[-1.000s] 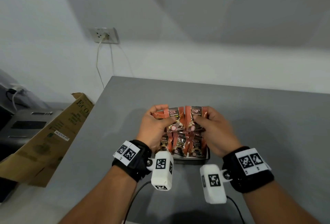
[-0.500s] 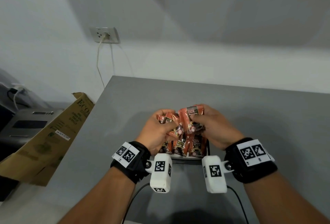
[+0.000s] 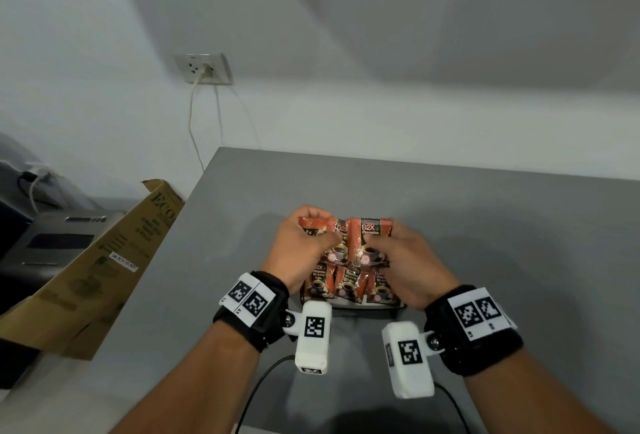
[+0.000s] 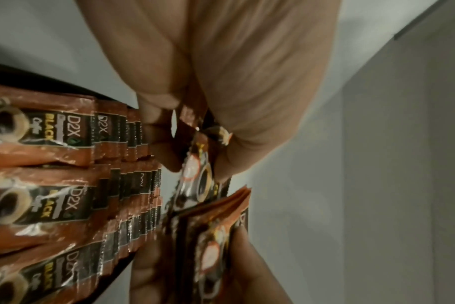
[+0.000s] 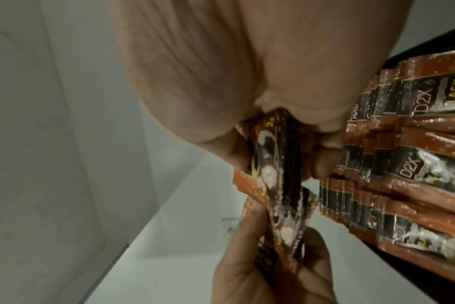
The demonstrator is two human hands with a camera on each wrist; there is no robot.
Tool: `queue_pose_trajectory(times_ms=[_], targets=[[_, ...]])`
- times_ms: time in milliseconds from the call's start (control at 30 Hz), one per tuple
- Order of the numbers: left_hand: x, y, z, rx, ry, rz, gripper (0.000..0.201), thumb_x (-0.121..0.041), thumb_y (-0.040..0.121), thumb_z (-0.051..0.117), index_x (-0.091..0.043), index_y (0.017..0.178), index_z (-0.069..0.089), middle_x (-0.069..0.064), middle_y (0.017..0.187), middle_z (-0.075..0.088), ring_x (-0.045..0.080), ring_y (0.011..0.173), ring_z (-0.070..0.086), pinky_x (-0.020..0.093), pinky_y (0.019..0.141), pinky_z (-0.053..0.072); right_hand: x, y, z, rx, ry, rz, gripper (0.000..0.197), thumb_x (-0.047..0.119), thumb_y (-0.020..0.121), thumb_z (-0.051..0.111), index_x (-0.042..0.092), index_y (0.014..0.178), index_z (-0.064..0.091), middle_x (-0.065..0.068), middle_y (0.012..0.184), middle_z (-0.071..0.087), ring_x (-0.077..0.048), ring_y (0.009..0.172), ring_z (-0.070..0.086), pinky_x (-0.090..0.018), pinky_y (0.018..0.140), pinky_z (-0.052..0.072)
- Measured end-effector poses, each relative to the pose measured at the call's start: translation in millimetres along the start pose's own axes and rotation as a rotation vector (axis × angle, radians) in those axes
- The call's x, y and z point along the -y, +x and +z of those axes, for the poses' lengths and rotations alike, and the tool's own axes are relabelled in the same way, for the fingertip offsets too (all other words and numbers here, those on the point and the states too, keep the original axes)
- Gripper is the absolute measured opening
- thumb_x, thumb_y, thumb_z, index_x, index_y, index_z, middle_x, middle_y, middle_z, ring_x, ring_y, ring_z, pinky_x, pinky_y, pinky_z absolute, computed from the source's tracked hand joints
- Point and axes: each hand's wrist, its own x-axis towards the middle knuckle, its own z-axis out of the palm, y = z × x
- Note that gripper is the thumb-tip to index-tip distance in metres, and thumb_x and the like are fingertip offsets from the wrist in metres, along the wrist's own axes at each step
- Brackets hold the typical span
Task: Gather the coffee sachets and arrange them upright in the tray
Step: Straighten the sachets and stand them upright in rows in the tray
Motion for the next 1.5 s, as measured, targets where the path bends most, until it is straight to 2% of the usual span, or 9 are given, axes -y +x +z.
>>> queue_pose_trajectory(times_ms=[200, 433, 567, 633, 900, 1033, 1200, 1367, 1500], targets=[[-3, -4, 3, 0.101, -0.318, -0.188, 0.014, 0.002, 0.095, 0.048, -0.005, 0.092, 0.060, 0.009, 0.088, 0.070, 0.023, 0.080, 0.068, 0.040, 0.068, 0.057, 3, 6, -8, -0.099, 0.096, -0.007, 0.023, -0.001, 0.098, 0.052, 0.009, 0.118, 0.057, -0.018, 0.109, 0.073, -0.026, 0.086, 0.072, -0.038, 0.074, 0.055], [2, -3, -7, 0.081, -0.207, -0.118, 0.027, 0.015, 0.079, 0.070, -0.004, 0.094, 0.057, 0.016, 0.087, 0.073, 0.026, 0.068, 0.071, 0.034, 0.053, 0.057, 14, 3, -21, -0.027, 0.128, 0.016, 0.020, -0.006, 0.094, 0.046, 0.004, 0.097, 0.063, -0.015, 0.084, 0.071, -0.023, 0.072, 0.069, -0.038, 0.068, 0.055], [-4, -6, 2, 0.145, -0.216, -0.143, 0.009, 0.005, 0.082, 0.071, 0.006, 0.091, 0.069, 0.028, 0.096, 0.069, 0.031, 0.077, 0.068, 0.044, 0.074, 0.059, 10, 1, -5, 0.040, 0.054, 0.048, 0.025, -0.012, 0.091, 0.050, 0.002, 0.108, 0.061, -0.022, 0.098, 0.068, -0.033, 0.088, 0.064, -0.049, 0.086, 0.051], [-6, -8, 6, 0.131, -0.389, -0.208, 0.038, -0.004, 0.081, 0.072, 0.016, 0.111, 0.060, 0.034, 0.108, 0.063, 0.036, 0.089, 0.065, 0.054, 0.087, 0.054, 6, 0, 1, 0.023, 0.083, 0.010, 0.026, -0.013, 0.091, 0.050, 0.001, 0.111, 0.060, -0.021, 0.097, 0.069, -0.031, 0.084, 0.067, -0.045, 0.080, 0.054], [-11, -14, 16, 0.065, -0.618, -0.316, 0.035, -0.009, 0.097, 0.044, 0.013, 0.119, 0.060, 0.036, 0.117, 0.063, 0.036, 0.089, 0.069, 0.039, 0.067, 0.060, 1, -4, 17, -0.060, 0.011, -0.060, 0.036, -0.009, 0.091, 0.048, 0.016, 0.095, 0.074, -0.010, 0.091, 0.076, -0.022, 0.081, 0.071, -0.040, 0.078, 0.057], [-11, -20, 16, 0.250, -0.696, -0.331, 0.063, -0.045, 0.099, 0.040, 0.011, 0.122, 0.059, 0.026, 0.108, 0.066, 0.032, 0.097, 0.066, 0.042, 0.092, 0.050, 3, -5, 15, -0.052, -0.336, -0.193, 0.049, -0.004, 0.092, 0.060, 0.021, 0.133, 0.056, 0.003, 0.104, 0.075, -0.009, 0.091, 0.073, -0.033, 0.086, 0.059], [-3, -15, 20, 0.240, -0.611, -0.285, 0.028, -0.002, 0.091, 0.053, 0.002, 0.115, 0.065, 0.022, 0.096, 0.071, 0.030, 0.082, 0.071, 0.036, 0.071, 0.058, 7, -3, 20, -0.103, -0.734, -0.406, 0.036, 0.020, 0.086, 0.065, 0.028, 0.121, 0.067, 0.013, 0.114, 0.071, -0.002, 0.106, 0.066, -0.039, 0.100, 0.053], [-6, -16, 12, 0.294, -0.621, -0.329, 0.032, -0.007, 0.068, 0.055, -0.003, 0.094, 0.074, 0.017, 0.082, 0.069, 0.027, 0.072, 0.067, 0.034, 0.068, 0.054, 33, -18, 11, 0.289, -0.940, -0.351, 0.099, 0.025, 0.067, 0.088, 0.034, 0.152, 0.037, 0.027, 0.137, 0.043, 0.007, 0.128, 0.044, -0.017, 0.111, 0.035], [-8, -24, 14, 0.385, -0.635, -0.339, 0.028, -0.002, 0.063, 0.052, -0.001, 0.083, 0.072, 0.017, 0.083, 0.068, 0.027, 0.074, 0.067, 0.034, 0.068, 0.054, 30, -16, 17, 0.308, -1.133, -0.592, 0.076, 0.017, 0.065, 0.086, 0.021, 0.135, 0.057, 0.014, 0.125, 0.059, -0.005, 0.115, 0.052, -0.010, 0.099, 0.036]])
